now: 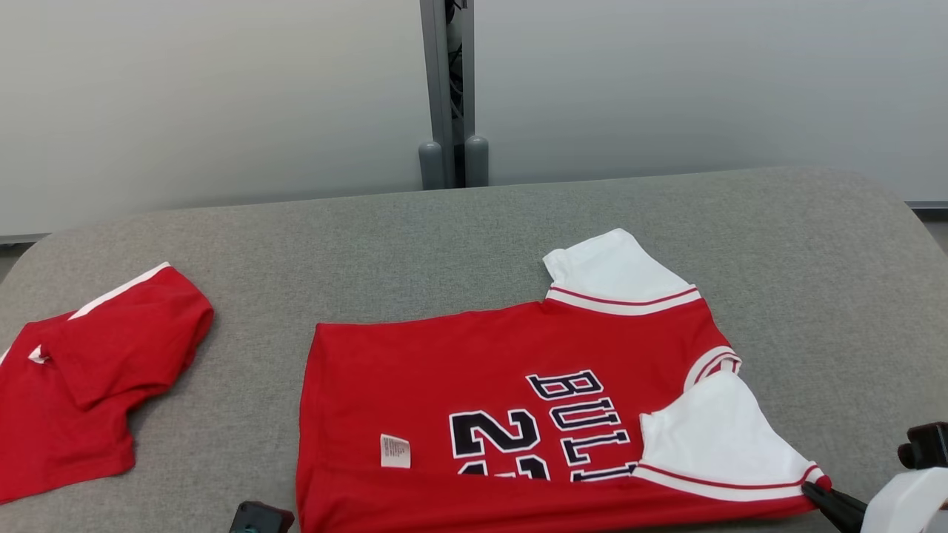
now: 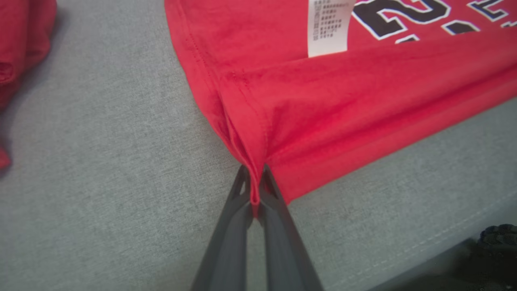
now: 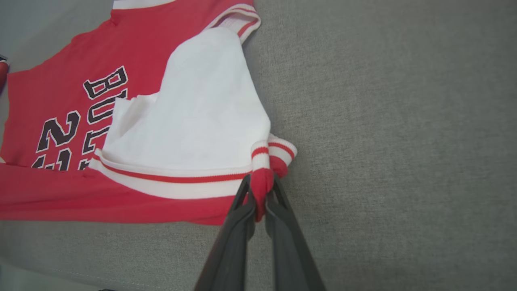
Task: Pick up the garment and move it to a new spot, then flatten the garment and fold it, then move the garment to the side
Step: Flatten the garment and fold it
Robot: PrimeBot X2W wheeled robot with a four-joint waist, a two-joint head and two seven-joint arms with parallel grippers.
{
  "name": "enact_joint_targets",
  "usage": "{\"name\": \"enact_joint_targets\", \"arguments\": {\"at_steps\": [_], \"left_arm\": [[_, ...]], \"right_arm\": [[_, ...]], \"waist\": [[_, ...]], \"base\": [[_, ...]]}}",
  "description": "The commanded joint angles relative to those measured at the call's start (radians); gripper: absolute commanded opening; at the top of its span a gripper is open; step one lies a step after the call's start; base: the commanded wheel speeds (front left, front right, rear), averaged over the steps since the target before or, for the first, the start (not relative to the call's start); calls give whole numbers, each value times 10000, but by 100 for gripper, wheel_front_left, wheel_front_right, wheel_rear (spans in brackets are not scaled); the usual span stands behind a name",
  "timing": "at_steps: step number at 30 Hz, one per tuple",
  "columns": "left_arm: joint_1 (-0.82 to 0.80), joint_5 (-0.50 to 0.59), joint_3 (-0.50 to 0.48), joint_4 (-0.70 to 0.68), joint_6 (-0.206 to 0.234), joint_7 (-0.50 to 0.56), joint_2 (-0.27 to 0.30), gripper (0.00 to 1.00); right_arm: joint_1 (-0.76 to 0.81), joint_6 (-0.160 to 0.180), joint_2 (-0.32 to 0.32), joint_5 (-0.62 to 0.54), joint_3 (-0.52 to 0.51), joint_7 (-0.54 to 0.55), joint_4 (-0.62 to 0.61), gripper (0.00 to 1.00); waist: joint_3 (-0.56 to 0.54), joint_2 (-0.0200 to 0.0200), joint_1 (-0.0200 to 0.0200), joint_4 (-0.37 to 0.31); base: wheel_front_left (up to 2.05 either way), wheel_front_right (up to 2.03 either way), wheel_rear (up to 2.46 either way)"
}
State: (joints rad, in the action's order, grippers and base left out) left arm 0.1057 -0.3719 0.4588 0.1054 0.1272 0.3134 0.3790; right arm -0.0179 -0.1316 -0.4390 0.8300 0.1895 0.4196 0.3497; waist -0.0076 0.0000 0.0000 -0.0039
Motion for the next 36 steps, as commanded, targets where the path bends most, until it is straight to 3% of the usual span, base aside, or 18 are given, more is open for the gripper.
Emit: {"name": "enact_joint_targets", "arguments": {"at_steps": [1,8,9,10,11,12,20,25,32,36], "left_arm": [[256,-72,-86,-199,146,145,244,0],[887,-222,47,-901,276,509,353,0],[926,-248,73,-937,284,532,331,9],[935,-266,100,-978,294,540,309,37],[925,-272,118,-1014,316,541,287,91],[905,-276,127,-1043,329,544,269,100],[711,-364,-57,-1308,489,532,264,100],[311,-368,-566,-1675,819,-96,102,100],[-411,-469,-1291,-1720,1277,-1848,-627,100],[-712,-695,-1555,-1269,1224,-3144,-1217,100]], "right_arm": [[340,20,6,-192,-404,216,-235,0],[1454,10,901,-901,-1720,1208,-1438,0],[1568,10,1039,-1019,-1874,1362,-1572,0],[1655,10,1167,-1180,-2061,1465,-1701,13],[1705,10,1305,-1325,-2198,1581,-1830,64],[1774,10,1451,-1443,-2317,1698,-1959,100],[1794,7,2066,-2050,-2900,2212,-2788,100],[1473,7,2225,-2299,-3029,1846,-3301,100],[494,7,2128,-2647,-2535,-331,-3788,100],[-156,7,2212,-2974,-1939,-1957,-3572,100]], "waist": [[22,0,0,29],[83,0,0,148],[82,0,0,157],[82,0,0,164],[82,0,0,167],[81,0,0,168],[107,0,0,133],[143,0,0,108],[198,0,0,-26],[240,0,0,-149]], "base": [[0,0,0],[0,0,0],[0,0,0],[0,0,0],[0,0,0],[0,0,0],[0,0,0],[0,0,0],[0,0,0],[0,0,0]]}}
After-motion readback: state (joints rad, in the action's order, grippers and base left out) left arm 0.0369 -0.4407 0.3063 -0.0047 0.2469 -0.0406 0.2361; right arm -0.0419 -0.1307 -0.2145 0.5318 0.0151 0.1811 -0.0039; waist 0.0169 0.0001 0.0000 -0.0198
